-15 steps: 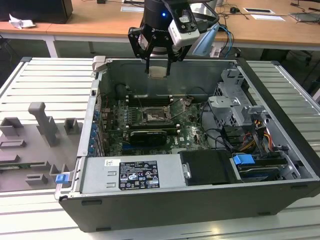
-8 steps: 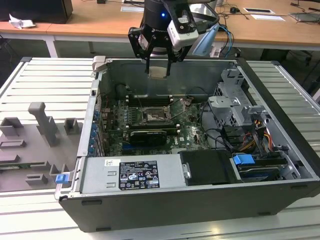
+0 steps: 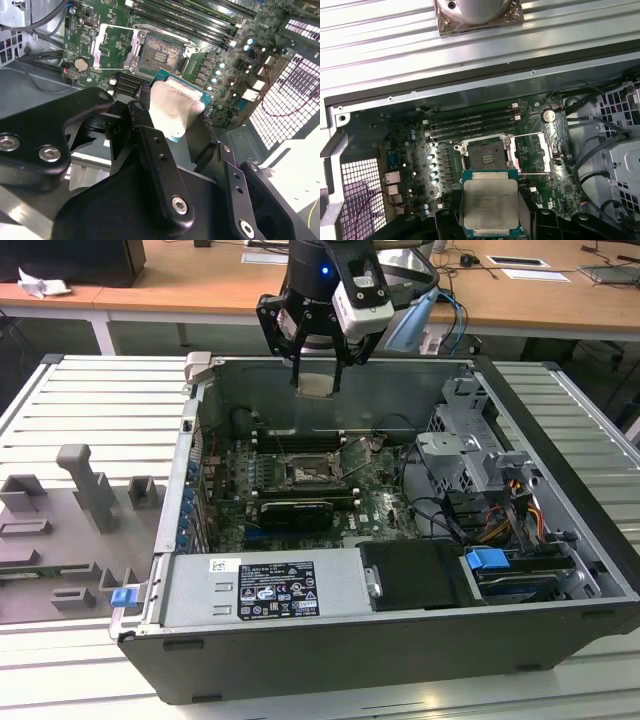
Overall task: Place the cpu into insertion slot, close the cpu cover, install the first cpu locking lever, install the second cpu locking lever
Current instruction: 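Place the cpu into insertion slot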
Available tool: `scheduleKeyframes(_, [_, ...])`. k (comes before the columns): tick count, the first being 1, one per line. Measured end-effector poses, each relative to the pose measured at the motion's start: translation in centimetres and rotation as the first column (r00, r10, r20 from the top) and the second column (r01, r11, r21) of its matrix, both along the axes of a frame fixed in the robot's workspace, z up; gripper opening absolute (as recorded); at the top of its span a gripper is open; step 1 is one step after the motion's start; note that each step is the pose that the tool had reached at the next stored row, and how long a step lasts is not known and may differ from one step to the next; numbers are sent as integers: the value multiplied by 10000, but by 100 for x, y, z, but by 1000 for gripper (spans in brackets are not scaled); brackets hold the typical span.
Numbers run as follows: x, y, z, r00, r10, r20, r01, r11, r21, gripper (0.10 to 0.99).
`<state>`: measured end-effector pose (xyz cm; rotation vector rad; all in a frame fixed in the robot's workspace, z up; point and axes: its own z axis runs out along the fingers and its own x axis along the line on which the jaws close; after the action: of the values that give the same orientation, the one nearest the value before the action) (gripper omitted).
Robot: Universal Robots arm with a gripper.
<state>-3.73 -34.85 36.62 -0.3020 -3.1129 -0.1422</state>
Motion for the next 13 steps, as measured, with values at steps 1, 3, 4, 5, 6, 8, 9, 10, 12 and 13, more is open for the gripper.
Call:
scheduleKeyframes(1, [0,0,0,10000,-58,0,58,10000,0,529])
scheduleKeyframes(3, [0,0,-2,9998,-185,0,185,9998,0,529])
scheduleKeyframes(4, [0,0,-3,9997,-236,0,236,9997,0,529])
scheduleKeyframes(5, [0,0,-3,9996,-289,0,289,9996,0,529])
scheduleKeyframes(6, [0,0,-4,9993,-366,0,366,9993,0,529])
scheduleKeyframes(8, [0,0,-5,9990,-441,0,441,9990,1,529])
scheduleKeyframes(9, [0,0,-5,9988,-495,0,495,9988,1,529])
scheduleKeyframes(10, [0,0,-6,9985,-549,0,549,9985,0,529])
scheduleKeyframes(12, [0,0,-6,9979,-641,0,641,9979,0,529])
scheduleKeyframes(13, [0,0,-7,9977,-684,0,684,9977,0,529])
